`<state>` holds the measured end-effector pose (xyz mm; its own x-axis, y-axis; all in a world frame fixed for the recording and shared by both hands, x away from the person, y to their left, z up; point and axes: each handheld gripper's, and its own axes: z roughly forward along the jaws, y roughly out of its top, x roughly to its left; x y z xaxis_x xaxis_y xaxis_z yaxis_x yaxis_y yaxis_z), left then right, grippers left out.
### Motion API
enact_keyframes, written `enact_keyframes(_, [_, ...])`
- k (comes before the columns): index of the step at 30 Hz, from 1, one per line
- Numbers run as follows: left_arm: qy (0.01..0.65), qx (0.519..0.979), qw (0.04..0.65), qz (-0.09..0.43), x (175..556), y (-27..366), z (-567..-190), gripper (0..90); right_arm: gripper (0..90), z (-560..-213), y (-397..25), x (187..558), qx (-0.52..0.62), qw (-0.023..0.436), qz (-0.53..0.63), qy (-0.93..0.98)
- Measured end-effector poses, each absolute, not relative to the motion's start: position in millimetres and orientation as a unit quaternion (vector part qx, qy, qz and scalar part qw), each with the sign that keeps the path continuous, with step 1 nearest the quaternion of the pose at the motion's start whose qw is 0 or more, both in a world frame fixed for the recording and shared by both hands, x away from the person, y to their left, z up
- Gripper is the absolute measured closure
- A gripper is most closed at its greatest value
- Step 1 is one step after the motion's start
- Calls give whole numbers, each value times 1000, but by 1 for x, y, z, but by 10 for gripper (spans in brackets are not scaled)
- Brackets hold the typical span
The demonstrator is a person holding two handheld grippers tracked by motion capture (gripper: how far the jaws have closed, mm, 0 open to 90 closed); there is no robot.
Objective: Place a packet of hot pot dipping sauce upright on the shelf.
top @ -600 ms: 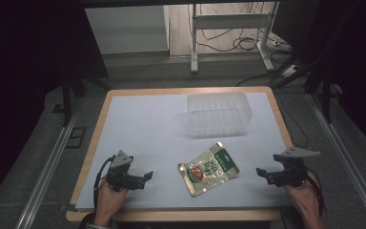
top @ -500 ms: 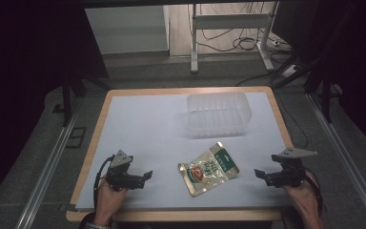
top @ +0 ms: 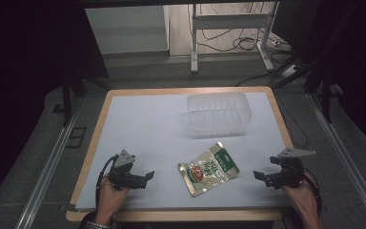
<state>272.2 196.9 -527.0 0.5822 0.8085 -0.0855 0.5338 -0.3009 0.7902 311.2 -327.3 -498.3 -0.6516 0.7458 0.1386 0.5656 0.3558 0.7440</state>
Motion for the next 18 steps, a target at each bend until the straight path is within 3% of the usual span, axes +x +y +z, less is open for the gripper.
enact_keyframes(18, [420, 797, 400, 168, 272, 194, -528, 22, 21, -495, -319, 310, 392, 130, 393, 821])
